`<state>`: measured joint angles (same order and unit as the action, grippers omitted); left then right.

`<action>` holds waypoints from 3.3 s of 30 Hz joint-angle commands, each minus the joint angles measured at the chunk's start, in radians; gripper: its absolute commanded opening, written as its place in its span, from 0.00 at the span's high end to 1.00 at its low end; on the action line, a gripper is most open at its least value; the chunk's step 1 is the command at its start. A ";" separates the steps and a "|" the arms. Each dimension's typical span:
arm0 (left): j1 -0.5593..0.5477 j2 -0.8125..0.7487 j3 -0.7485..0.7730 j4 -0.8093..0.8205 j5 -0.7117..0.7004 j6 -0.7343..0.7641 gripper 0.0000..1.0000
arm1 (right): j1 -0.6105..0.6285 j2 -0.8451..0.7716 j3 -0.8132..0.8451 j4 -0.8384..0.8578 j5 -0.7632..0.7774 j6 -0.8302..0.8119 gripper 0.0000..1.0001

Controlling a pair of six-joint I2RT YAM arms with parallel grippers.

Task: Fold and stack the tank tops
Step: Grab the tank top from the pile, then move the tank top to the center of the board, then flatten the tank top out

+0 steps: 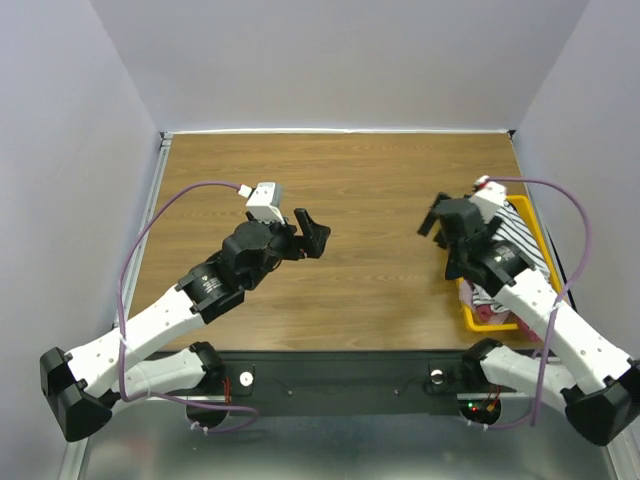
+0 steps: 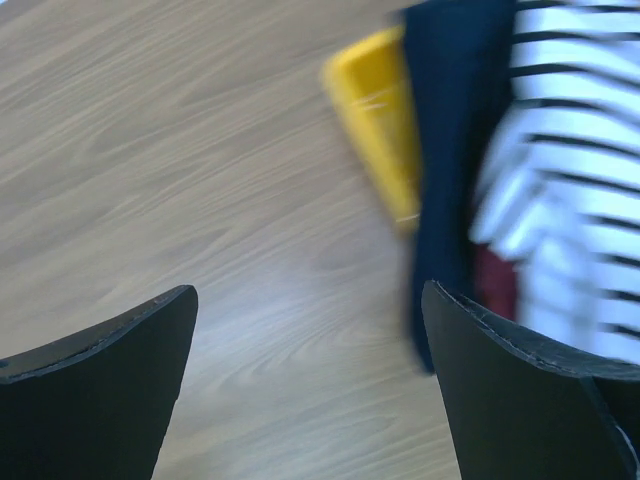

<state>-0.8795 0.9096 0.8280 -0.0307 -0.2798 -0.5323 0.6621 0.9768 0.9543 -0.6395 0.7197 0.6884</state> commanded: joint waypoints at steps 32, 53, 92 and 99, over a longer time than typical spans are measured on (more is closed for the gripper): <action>0.019 -0.011 0.002 0.121 0.113 0.034 0.02 | -0.757 0.247 -0.002 0.043 -0.193 -0.018 0.39; 0.027 -0.018 0.006 0.123 0.113 0.032 0.02 | -0.757 0.168 0.145 -0.025 -0.247 -0.089 1.00; 0.076 0.130 -0.159 0.179 0.044 -0.212 0.25 | 0.053 0.293 0.149 0.014 -0.164 0.006 0.49; 0.076 0.207 -0.250 0.204 -0.038 -0.310 0.28 | 0.054 0.163 -0.233 0.098 -0.325 0.111 0.58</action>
<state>-0.8028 1.1309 0.6064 0.0879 -0.2611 -0.7639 0.7143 1.1606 0.8013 -0.6285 0.4625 0.7158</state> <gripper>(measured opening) 0.723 0.428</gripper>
